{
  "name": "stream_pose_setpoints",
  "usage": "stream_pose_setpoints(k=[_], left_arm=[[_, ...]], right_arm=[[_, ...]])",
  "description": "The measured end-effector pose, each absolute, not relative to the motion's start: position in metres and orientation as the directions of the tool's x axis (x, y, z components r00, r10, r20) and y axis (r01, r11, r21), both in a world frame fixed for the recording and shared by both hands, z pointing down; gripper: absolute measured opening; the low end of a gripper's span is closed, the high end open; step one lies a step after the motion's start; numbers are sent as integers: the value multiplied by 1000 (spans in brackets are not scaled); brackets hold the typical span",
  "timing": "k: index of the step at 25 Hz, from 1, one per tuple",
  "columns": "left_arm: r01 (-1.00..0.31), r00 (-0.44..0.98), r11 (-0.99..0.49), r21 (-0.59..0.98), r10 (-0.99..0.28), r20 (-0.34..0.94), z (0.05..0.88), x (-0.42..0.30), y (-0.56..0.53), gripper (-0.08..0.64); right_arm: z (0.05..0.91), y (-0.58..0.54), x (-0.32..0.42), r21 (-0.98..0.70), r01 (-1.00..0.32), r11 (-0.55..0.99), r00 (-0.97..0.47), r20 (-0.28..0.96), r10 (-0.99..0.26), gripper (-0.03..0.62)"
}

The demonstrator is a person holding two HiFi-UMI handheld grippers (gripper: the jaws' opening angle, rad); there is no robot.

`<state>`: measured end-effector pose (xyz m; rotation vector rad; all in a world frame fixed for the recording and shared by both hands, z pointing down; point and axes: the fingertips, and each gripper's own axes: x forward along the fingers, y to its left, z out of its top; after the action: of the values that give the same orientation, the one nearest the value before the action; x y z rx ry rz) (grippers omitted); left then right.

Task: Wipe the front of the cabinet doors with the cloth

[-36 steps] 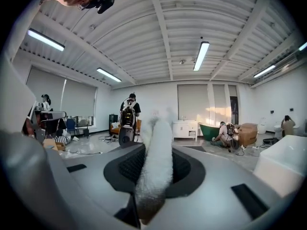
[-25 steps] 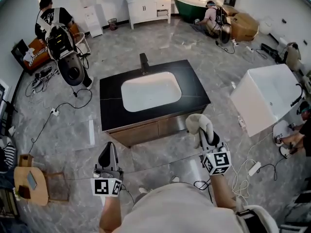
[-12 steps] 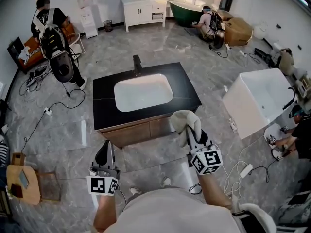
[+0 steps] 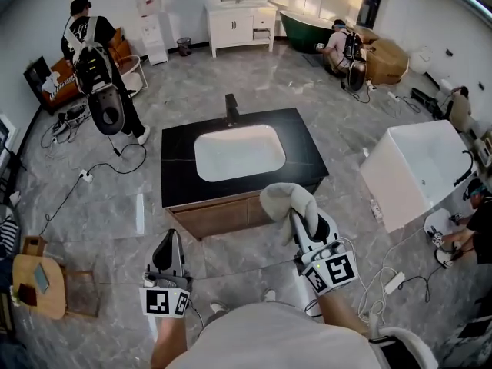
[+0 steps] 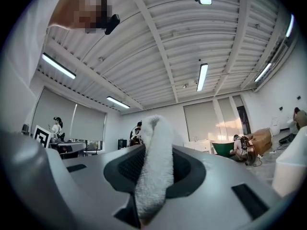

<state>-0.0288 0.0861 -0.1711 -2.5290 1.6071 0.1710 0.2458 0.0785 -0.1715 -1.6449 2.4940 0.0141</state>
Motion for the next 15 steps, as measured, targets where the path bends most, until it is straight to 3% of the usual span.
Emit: stream_pose_setpoints(k=[15], left_arm=[[-917,398,-384,-104,-888,-232,-203,-74,111,17]], right_arm=[[-173,85,215,-82,-915,394,-384,-118,-916,106]])
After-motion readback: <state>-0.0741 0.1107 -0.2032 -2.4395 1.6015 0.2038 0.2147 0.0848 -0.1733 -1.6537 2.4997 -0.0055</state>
